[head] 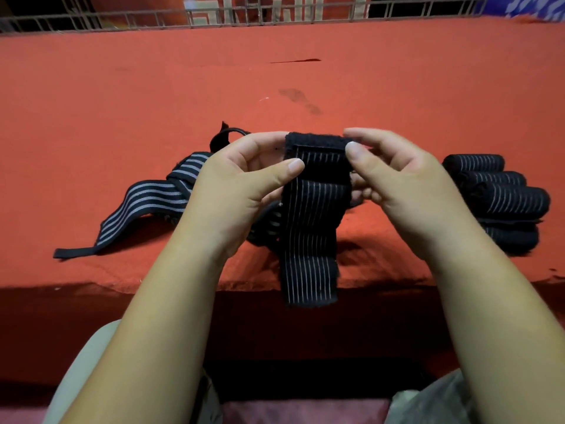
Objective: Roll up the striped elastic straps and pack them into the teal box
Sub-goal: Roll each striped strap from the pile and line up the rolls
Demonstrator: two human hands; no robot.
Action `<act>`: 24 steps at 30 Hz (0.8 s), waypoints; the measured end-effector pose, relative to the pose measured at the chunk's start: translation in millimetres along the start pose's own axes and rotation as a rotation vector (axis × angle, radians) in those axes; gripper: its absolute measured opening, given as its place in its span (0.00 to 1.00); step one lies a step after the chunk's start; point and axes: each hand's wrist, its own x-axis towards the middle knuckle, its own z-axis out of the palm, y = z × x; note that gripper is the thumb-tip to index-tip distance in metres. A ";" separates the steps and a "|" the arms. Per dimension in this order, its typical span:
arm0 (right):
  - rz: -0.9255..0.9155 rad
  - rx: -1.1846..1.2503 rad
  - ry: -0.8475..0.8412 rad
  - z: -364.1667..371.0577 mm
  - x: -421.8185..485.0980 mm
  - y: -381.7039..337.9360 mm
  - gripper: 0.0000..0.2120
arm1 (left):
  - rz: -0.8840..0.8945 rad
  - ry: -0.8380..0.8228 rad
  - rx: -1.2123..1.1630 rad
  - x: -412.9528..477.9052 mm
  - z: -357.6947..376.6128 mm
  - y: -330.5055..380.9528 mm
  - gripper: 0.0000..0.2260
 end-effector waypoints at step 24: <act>-0.110 -0.075 -0.066 2.1 -5.7 -5.8 0.15 | 0.056 0.018 0.303 -7.7 5.3 5.5 0.14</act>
